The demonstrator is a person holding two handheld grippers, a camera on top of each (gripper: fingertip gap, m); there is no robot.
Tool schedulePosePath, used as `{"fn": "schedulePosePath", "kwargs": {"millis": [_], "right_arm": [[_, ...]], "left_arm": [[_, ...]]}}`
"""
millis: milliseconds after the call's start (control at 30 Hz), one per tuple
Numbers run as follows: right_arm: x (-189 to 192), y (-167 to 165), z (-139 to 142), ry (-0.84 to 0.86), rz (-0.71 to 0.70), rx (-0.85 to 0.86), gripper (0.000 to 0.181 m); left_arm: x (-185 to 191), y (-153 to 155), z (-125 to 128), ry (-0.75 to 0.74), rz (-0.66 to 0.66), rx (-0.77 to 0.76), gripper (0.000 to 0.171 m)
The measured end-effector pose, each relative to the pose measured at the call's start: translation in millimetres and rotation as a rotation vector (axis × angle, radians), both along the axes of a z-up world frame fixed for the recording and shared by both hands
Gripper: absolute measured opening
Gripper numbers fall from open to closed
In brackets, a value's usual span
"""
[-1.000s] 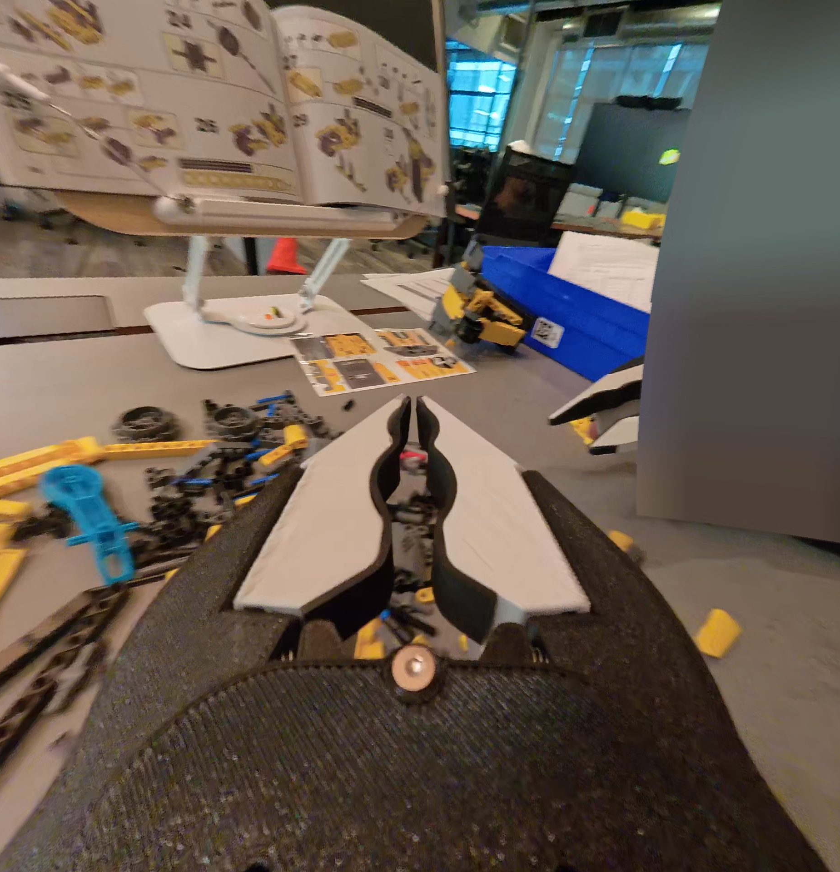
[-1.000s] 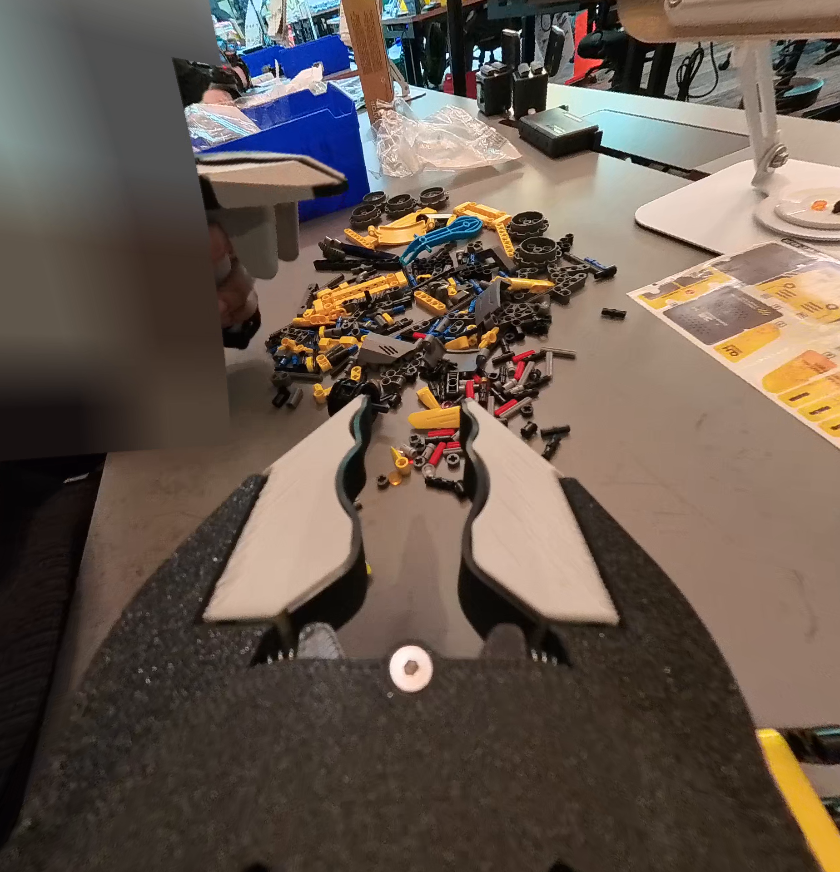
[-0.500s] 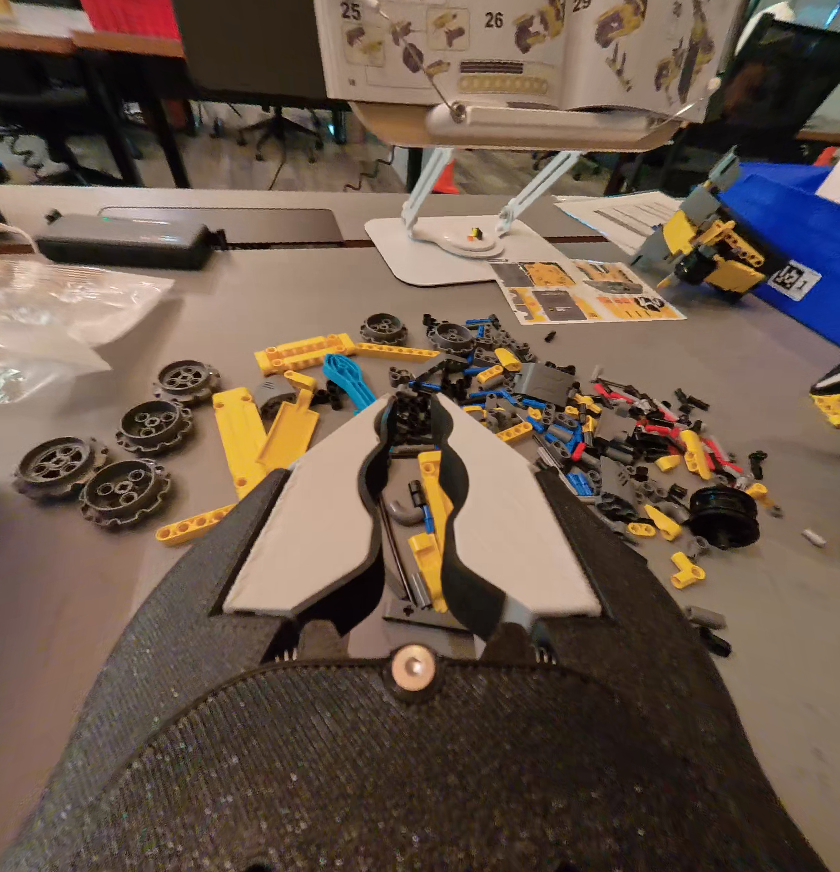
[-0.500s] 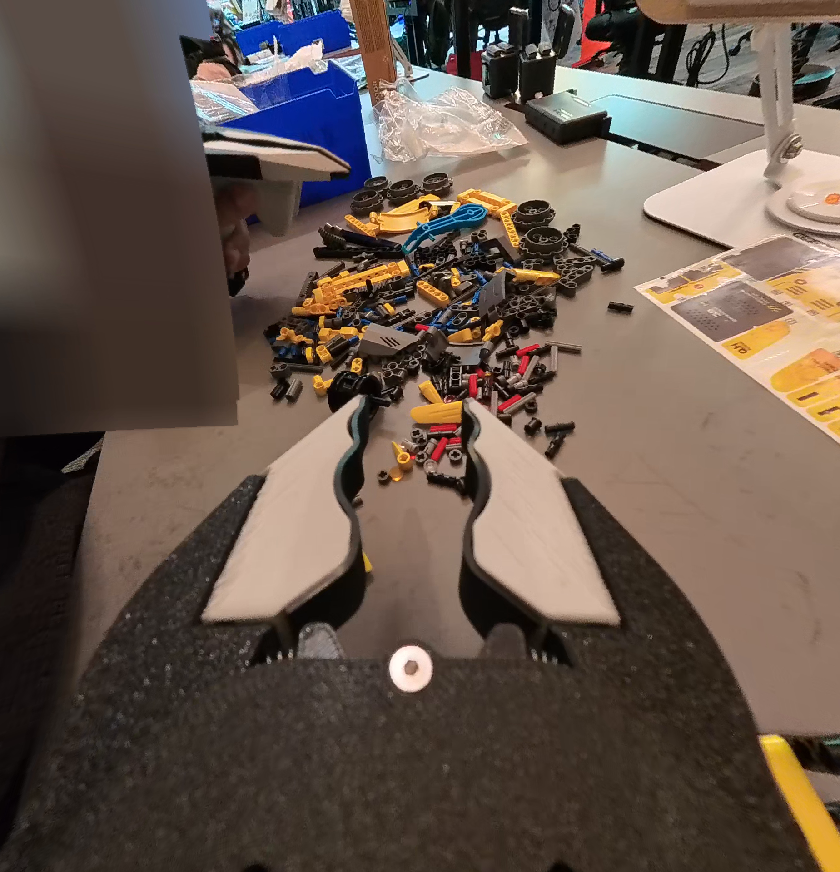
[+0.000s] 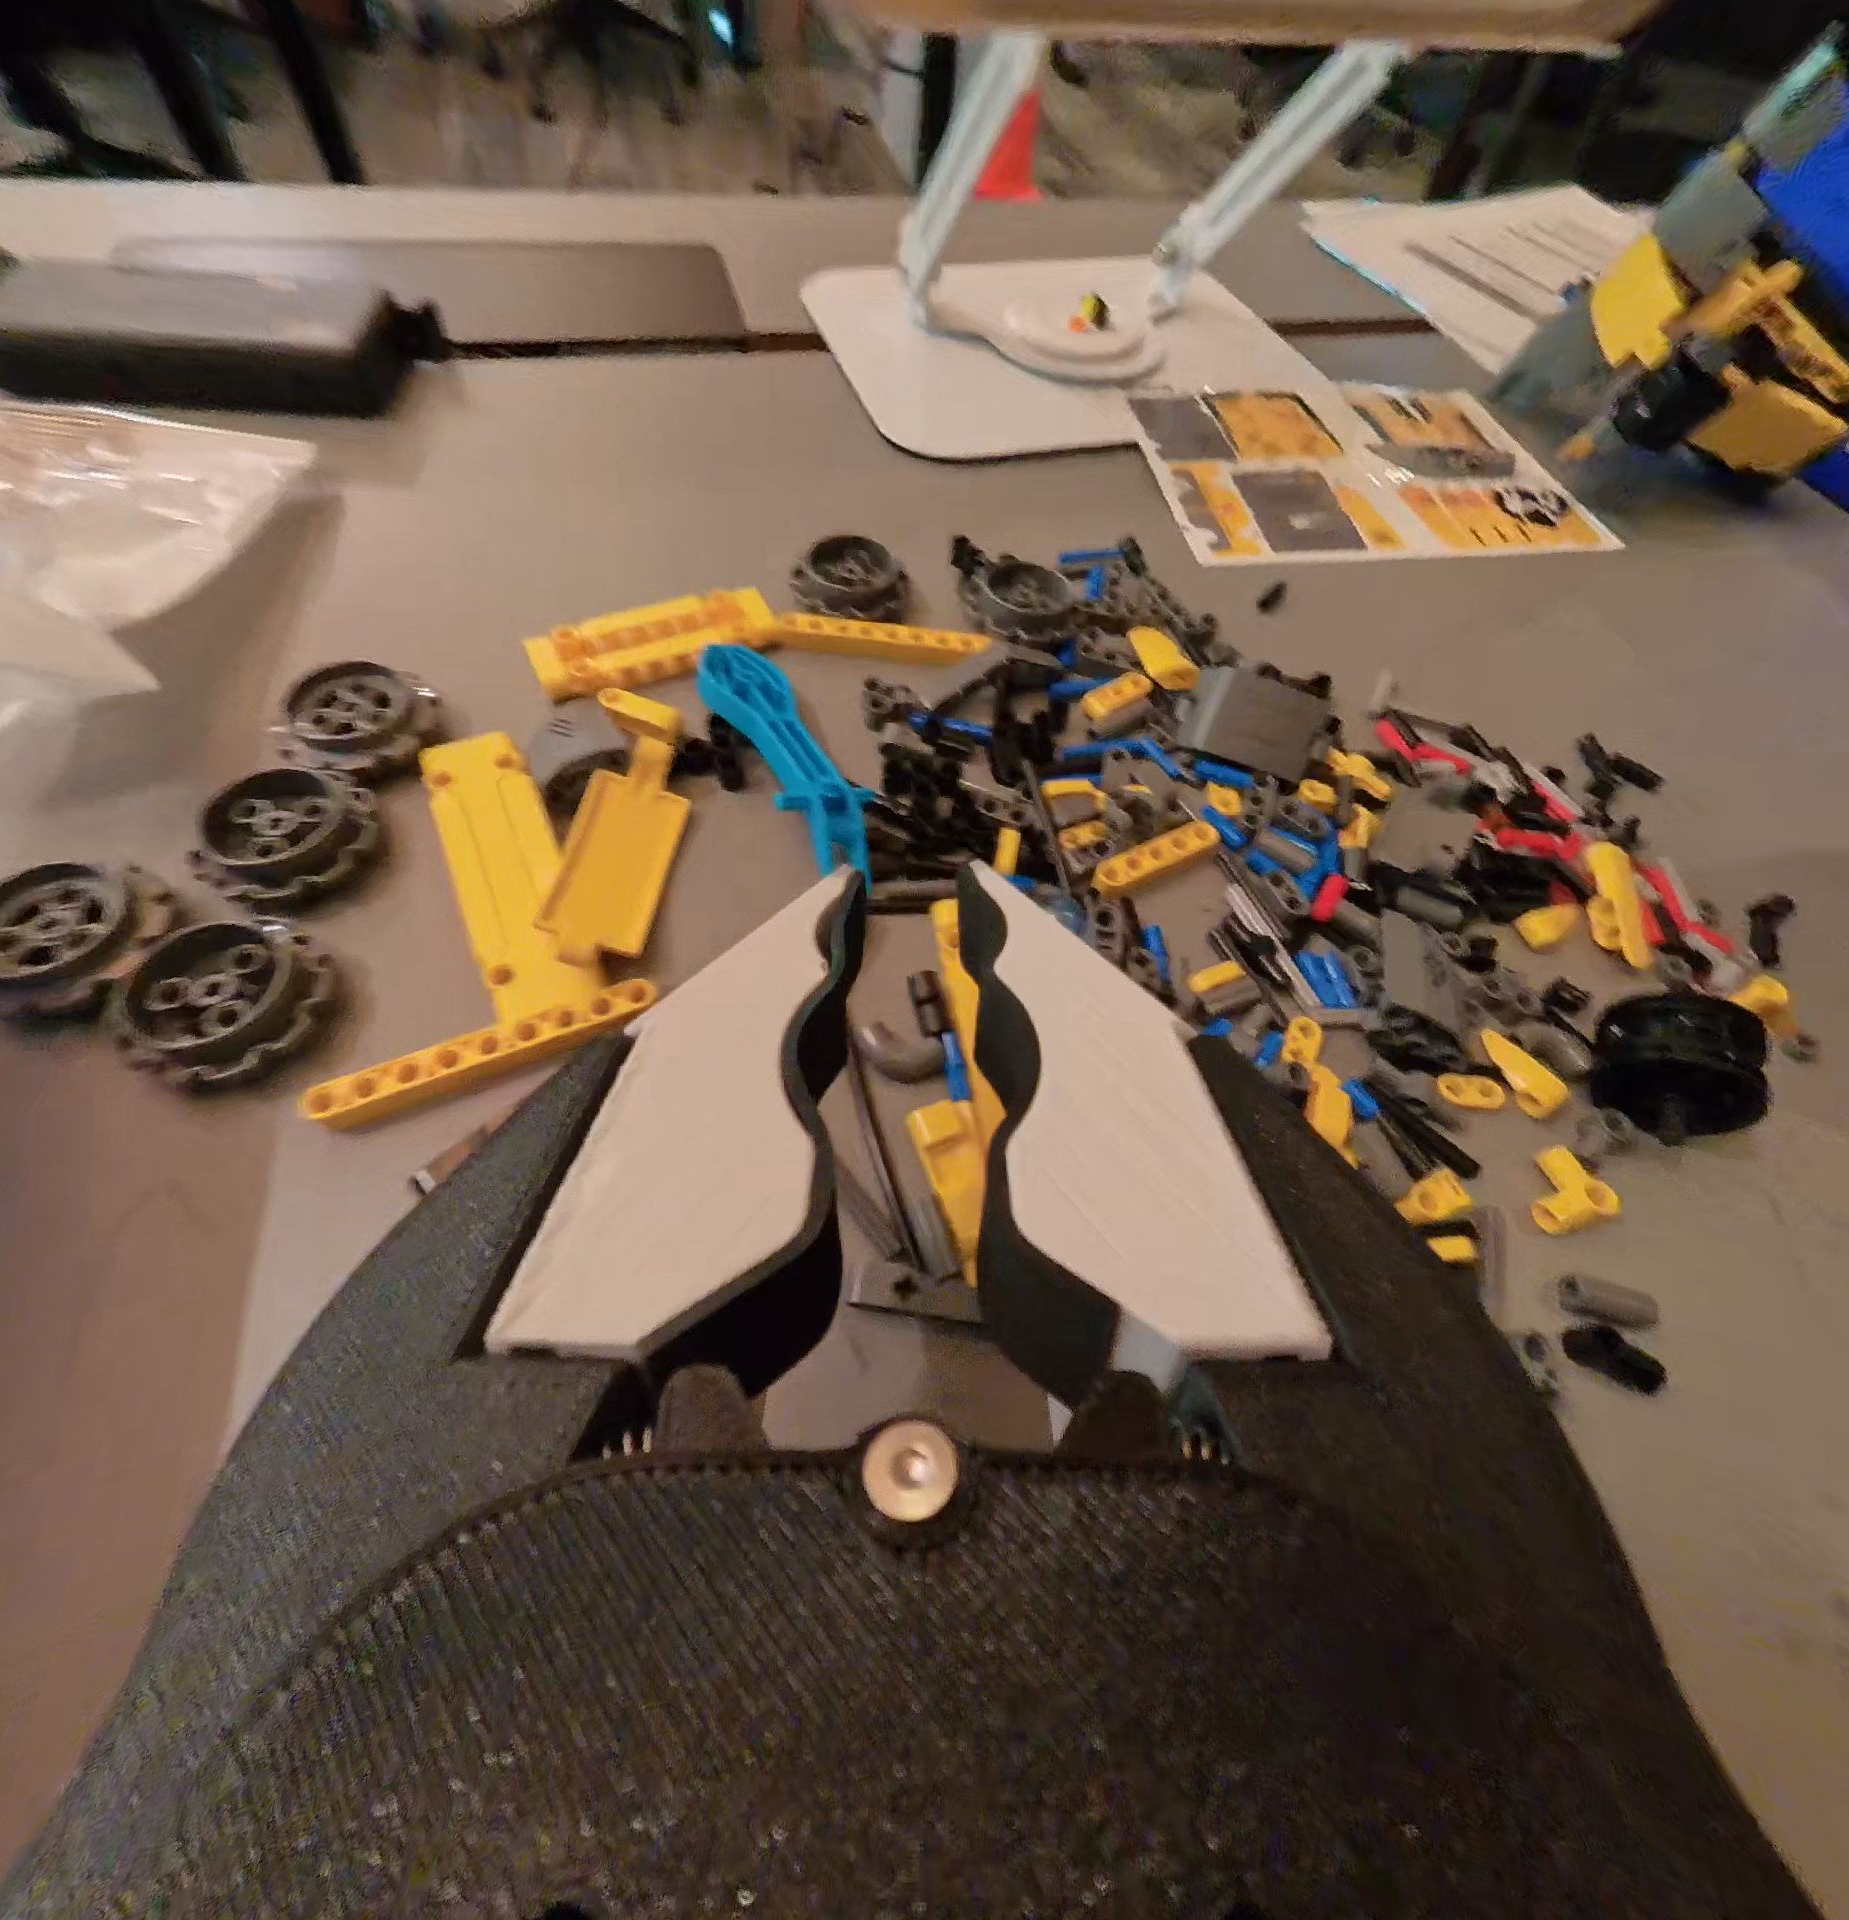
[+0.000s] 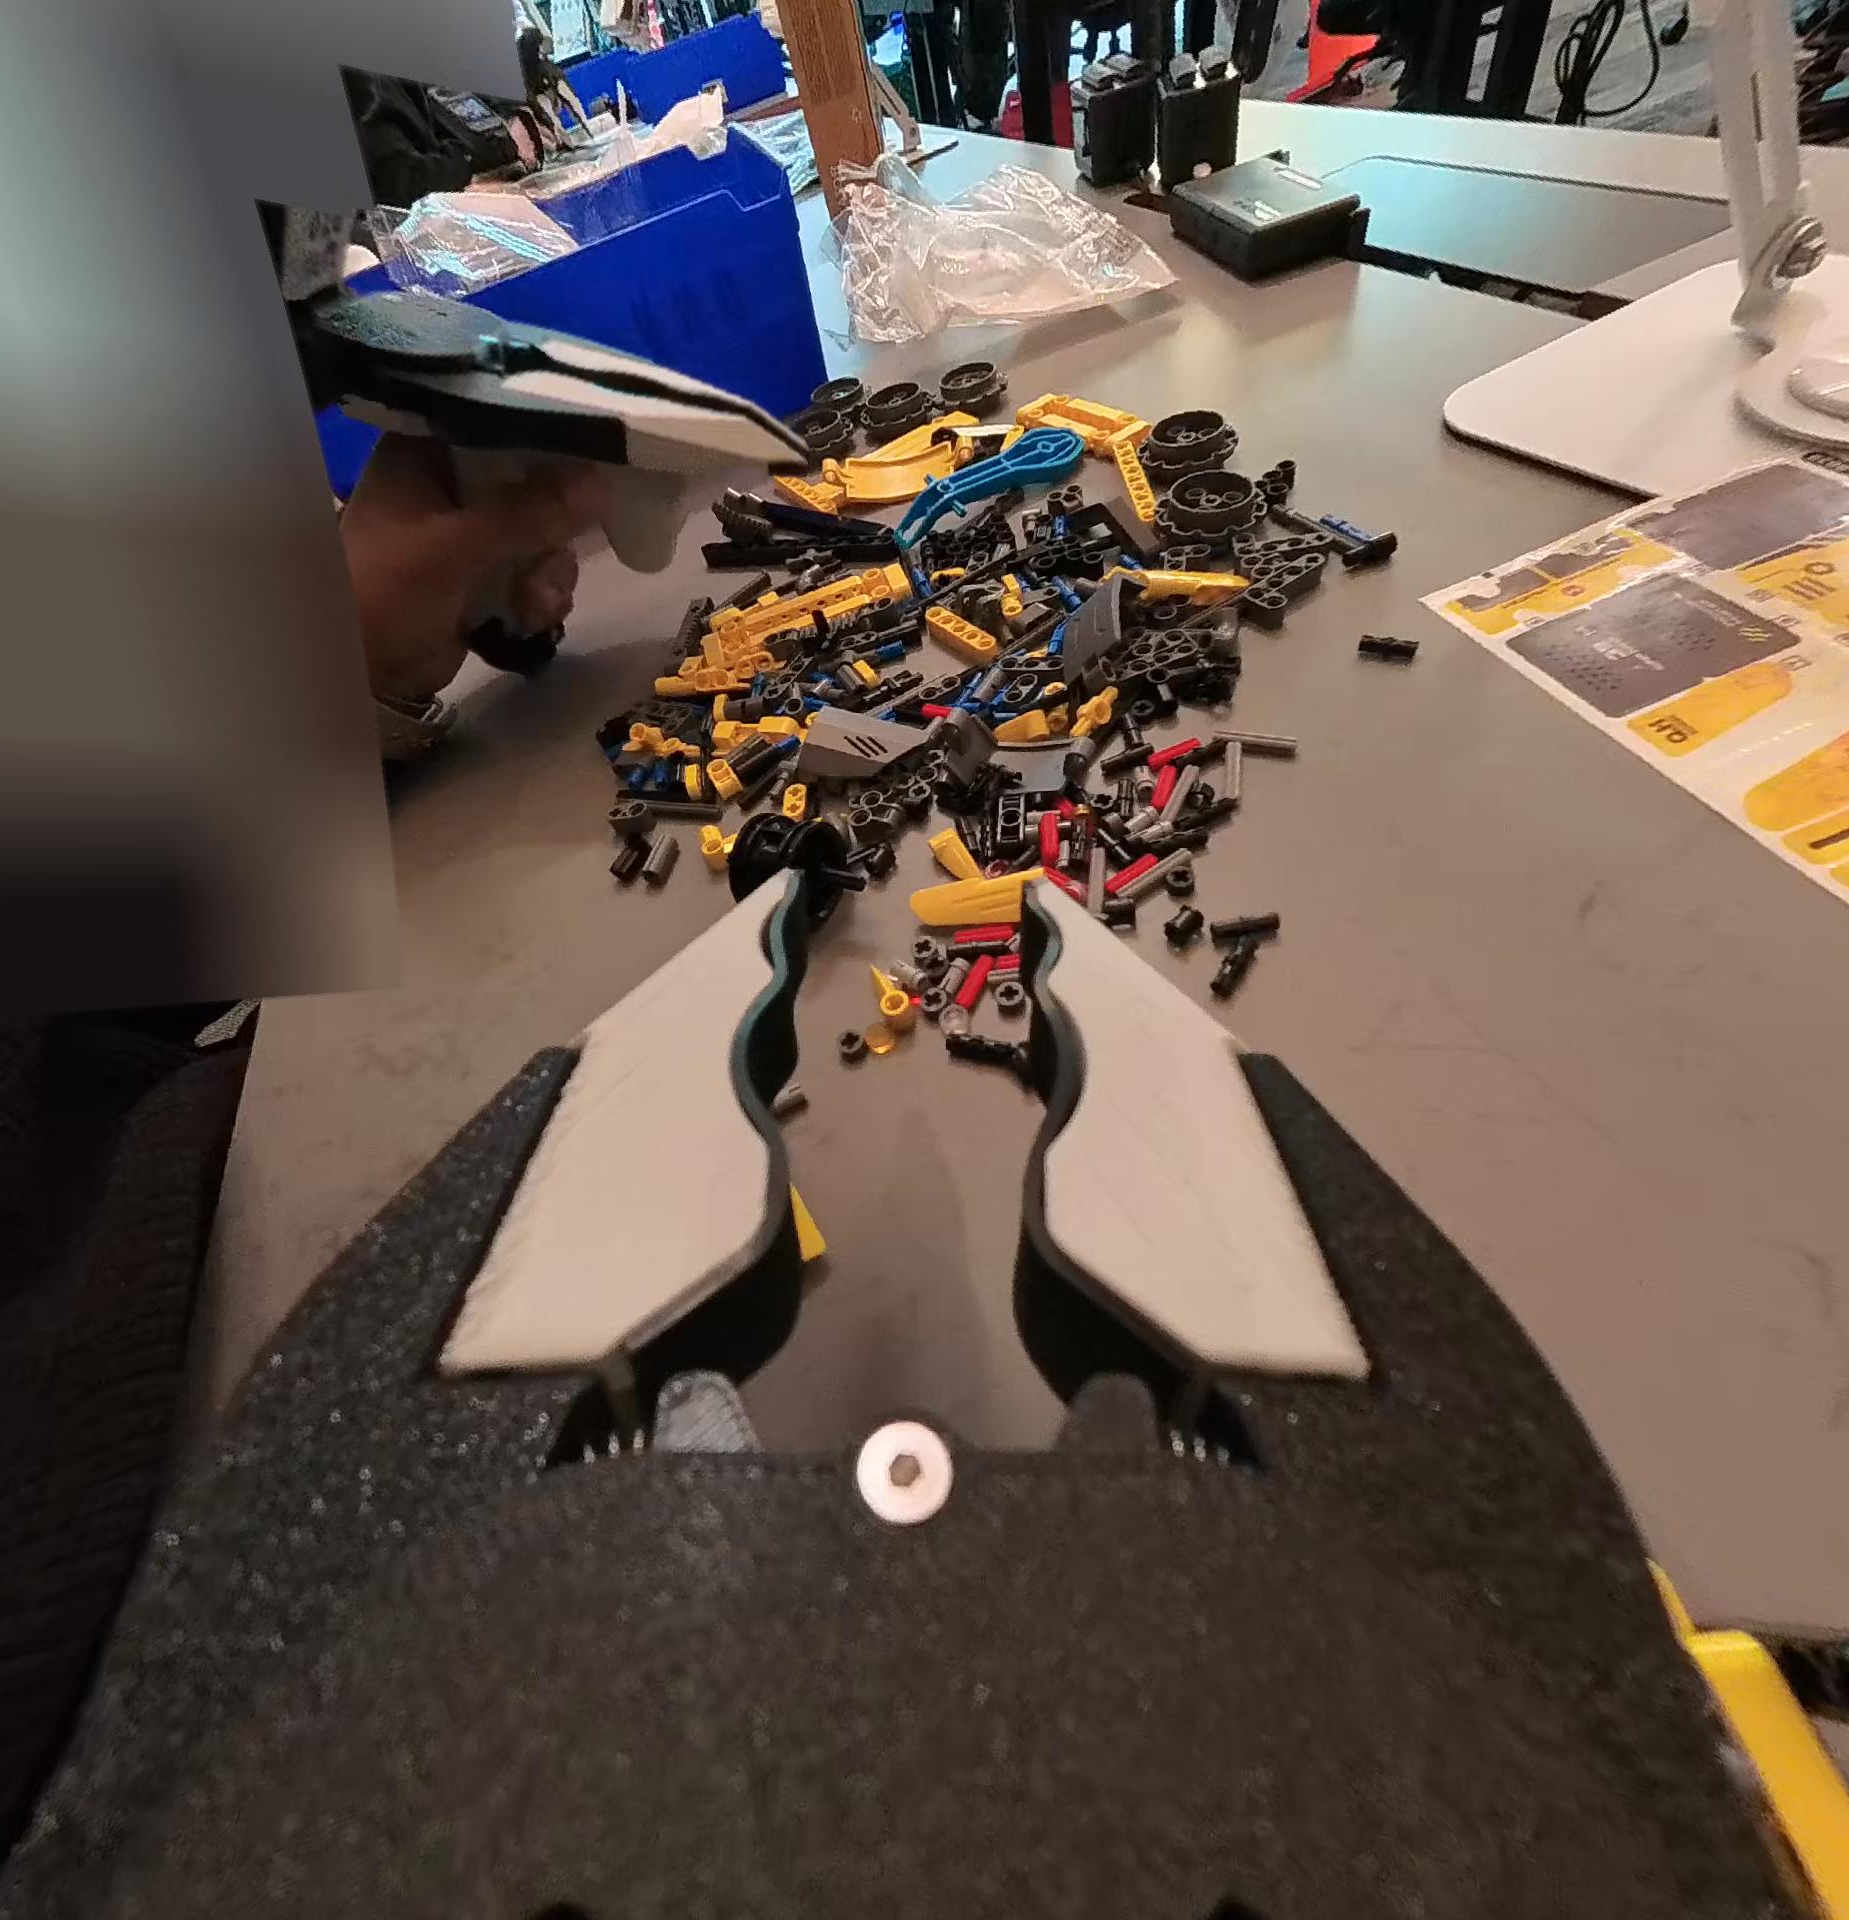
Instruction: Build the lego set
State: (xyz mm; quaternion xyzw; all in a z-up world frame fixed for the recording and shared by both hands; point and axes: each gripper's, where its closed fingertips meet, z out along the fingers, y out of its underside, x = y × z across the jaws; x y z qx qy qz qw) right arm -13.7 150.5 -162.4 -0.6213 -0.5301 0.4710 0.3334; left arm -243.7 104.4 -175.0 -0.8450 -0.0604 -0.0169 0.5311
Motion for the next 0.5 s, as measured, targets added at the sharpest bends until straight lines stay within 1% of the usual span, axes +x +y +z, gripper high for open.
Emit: {"fn": "schedulePosePath", "kwargs": {"millis": [67, 133, 233, 300, 400, 500], "right_arm": [[0, -1, 0, 0.001, 0.002, 0.008, 0.04], [0, -3, 0, -0.005, 0.008, 0.023, 0.04], [-1, -6, -2, -0.018, 0.017, 0.057, 0.04], [-2, -8, -4, -0.03, 0.023, 0.077, 0.04], [-2, -10, -5, -0.037, 0.03, 0.096, 0.04], [-2, -11, -5, -0.038, 0.032, 0.099, 0.04]], "left_arm": [[13, 1, -5, -0.01, -0.069, -0.025, 0.015], [22, 2, -7, 0.006, -0.111, -0.037, 0.013], [37, 2, -14, 0.011, -0.193, -0.081, 0.0], [41, 2, -21, 0.015, -0.209, -0.125, 0.0], [47, 1, -24, 0.027, -0.241, -0.149, 0.0], [62, -1, -28, 0.002, -0.329, -0.17, 0.0]]}}
